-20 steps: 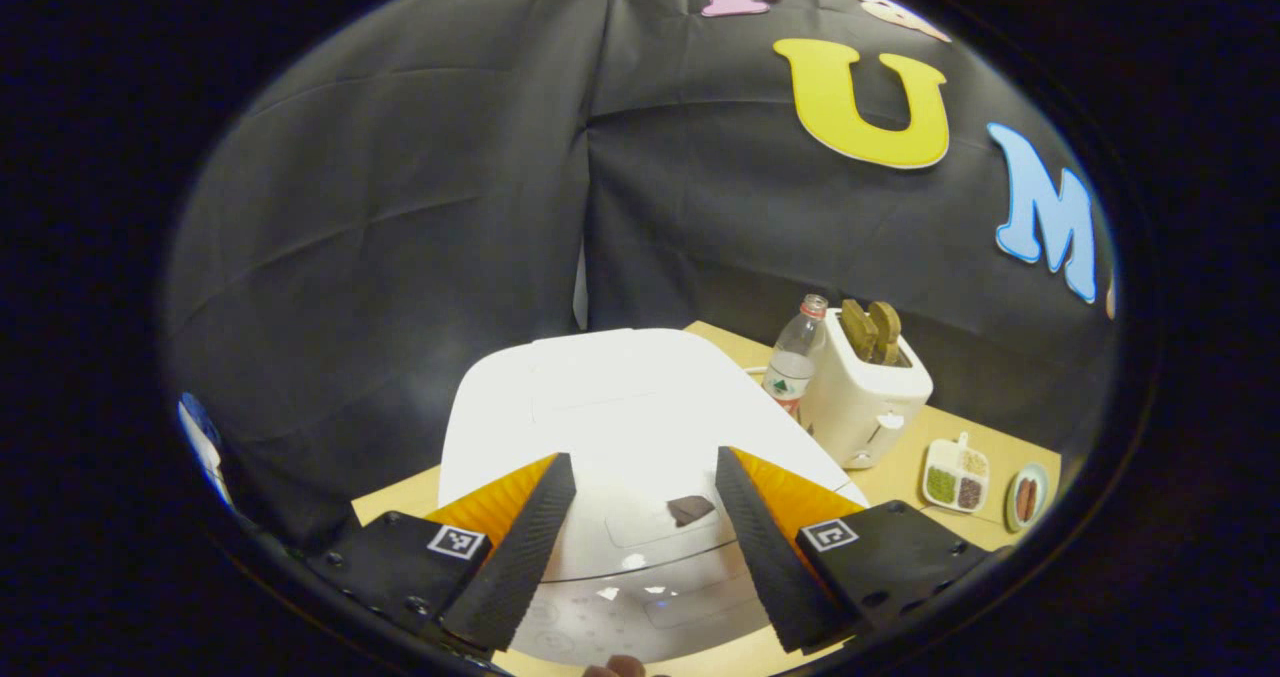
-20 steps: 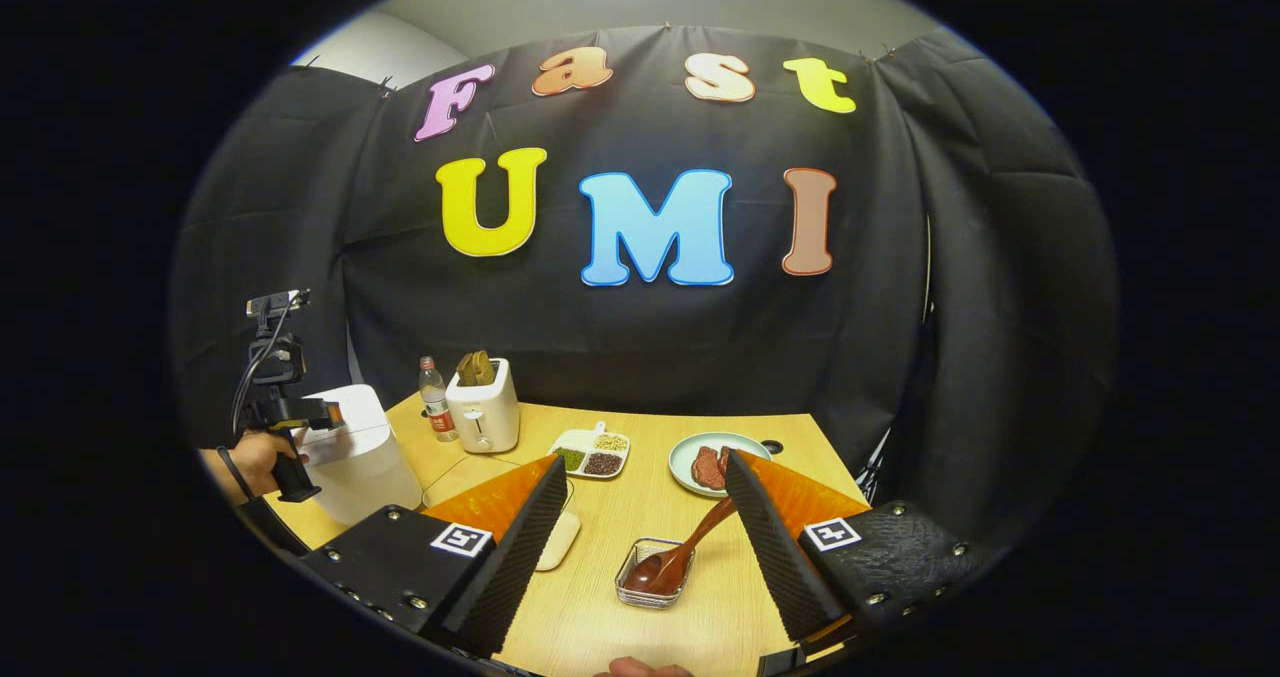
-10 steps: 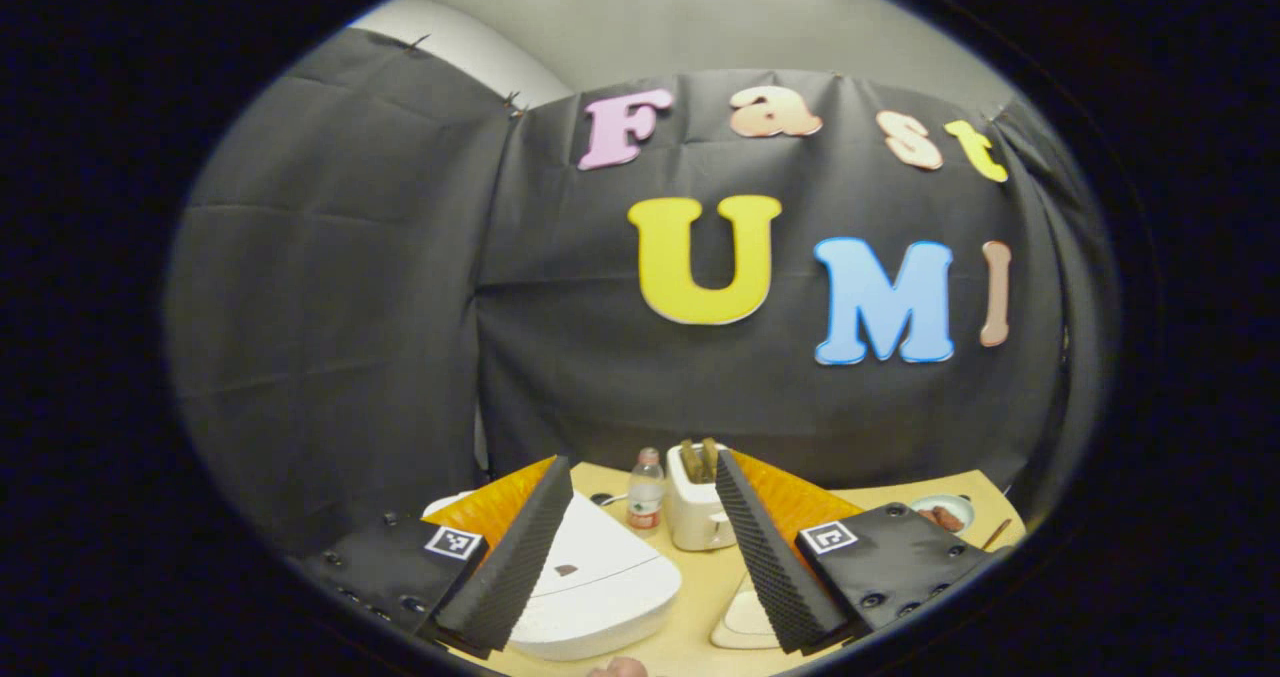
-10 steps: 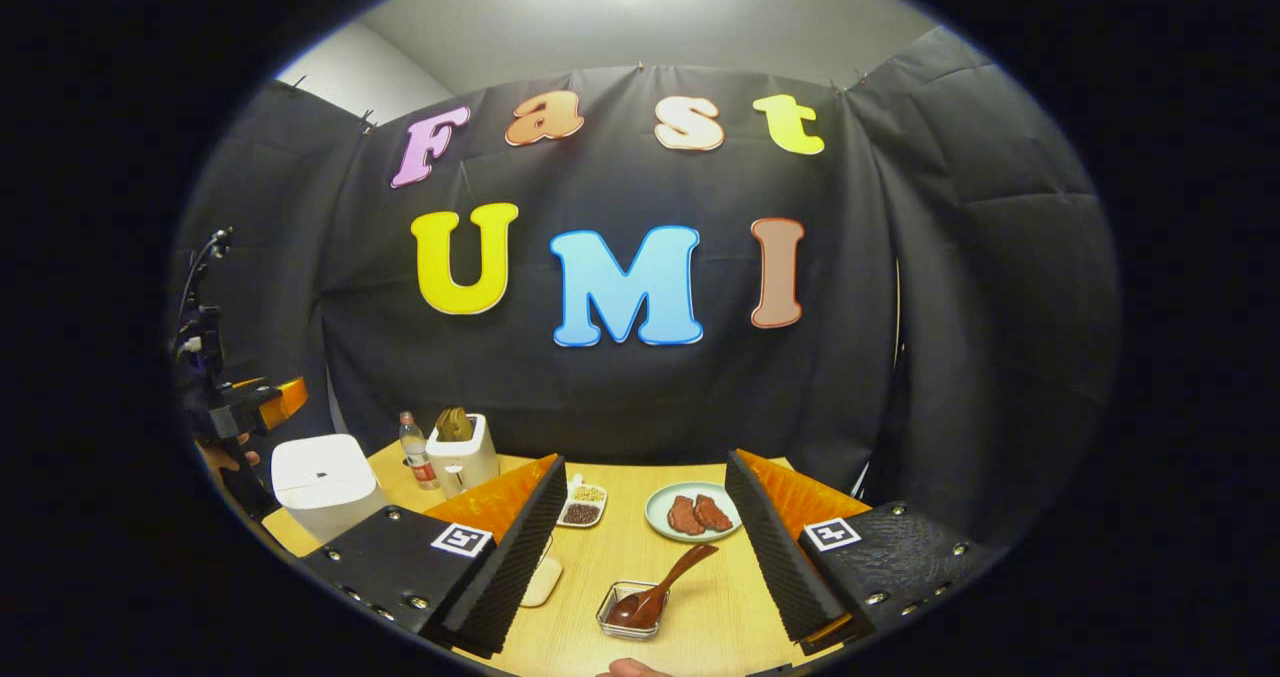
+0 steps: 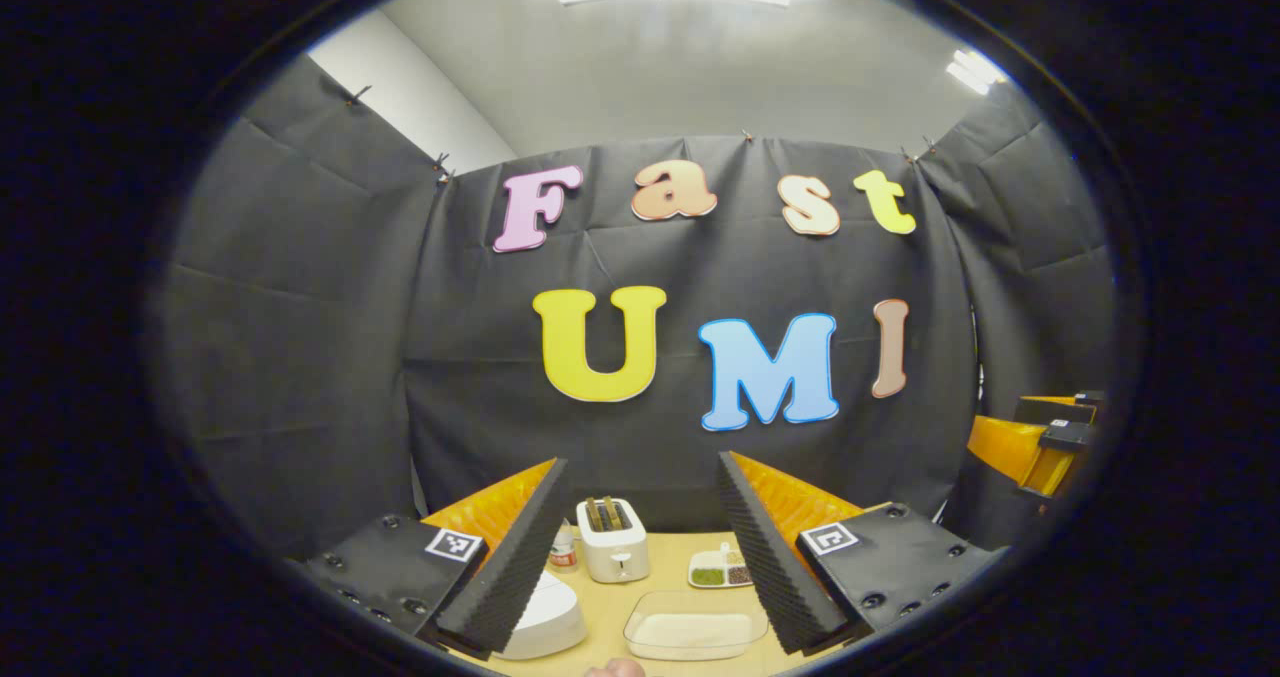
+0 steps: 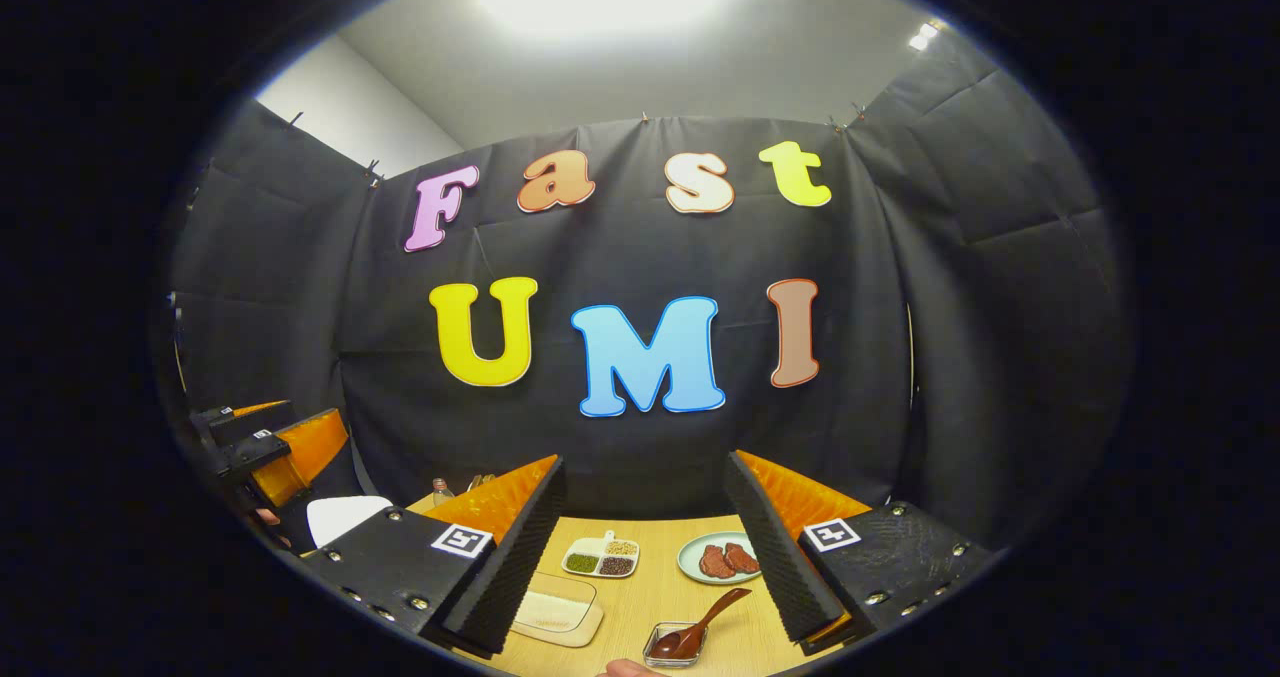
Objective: Close the left gripper, press the button to open the rice cooker; take a wooden spoon from the chopstick holder with the right hand, scoop a spoonful of rice and pour it into the rice cooker, then put the wooden spoon back into the chopstick holder.
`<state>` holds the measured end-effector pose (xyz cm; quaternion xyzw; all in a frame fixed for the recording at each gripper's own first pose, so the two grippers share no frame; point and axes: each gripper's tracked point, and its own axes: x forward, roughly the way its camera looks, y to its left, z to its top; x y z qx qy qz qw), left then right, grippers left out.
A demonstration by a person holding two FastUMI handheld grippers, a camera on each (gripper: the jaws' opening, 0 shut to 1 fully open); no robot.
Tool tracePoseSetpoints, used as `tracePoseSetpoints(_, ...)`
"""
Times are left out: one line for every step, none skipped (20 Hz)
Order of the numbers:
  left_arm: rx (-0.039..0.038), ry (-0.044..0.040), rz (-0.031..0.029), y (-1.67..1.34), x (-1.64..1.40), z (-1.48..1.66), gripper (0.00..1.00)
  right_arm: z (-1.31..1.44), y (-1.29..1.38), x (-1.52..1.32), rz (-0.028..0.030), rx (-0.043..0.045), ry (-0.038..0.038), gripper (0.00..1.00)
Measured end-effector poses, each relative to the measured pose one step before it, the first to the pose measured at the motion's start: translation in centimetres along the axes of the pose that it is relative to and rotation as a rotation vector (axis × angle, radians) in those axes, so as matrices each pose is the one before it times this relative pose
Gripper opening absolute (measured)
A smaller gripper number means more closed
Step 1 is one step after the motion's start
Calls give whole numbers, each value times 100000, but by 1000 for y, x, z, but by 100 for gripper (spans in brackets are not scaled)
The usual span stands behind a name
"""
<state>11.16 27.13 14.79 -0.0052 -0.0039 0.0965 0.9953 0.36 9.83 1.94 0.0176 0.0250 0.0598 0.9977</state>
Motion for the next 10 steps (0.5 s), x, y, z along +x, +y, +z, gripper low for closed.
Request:
tracePoseSetpoints(-247,738,-674,-168,80,-183,100,-85,373,89,111,-537,291,98)
tracePoseSetpoints(-163,970,-59,144,64,-298,100,-139,245,32,136,-221,563,98)
tracePoseSetpoints(-336,649,-443,122,137,-255,99,-56,308,-207,123,3,363,98)
tracePoseSetpoints(-103,128,132,245,-35,-228,100,-24,214,-27,-333,-38,7,98)
tracePoseSetpoints(-158,-20,-254,-100,-148,116,100,-185,80,51,-438,-230,361,98)
tracePoseSetpoints(48,93,-555,-19,-88,38,100,-198,179,9,-561,-99,463,98)
tracePoseSetpoints(539,207,-51,95,-52,-9,99,-163,138,-151,-498,-11,488,93)
tracePoseSetpoints(538,195,-141,230,-31,-42,99,7,154,-15,-518,218,-17,98)
tracePoseSetpoints(-167,372,23,179,-67,-109,100,50,137,-133,-654,188,-34,98)
tracePoseSetpoints(-551,69,-253,33,-111,77,100,9,134,-3,-638,-63,10,98)
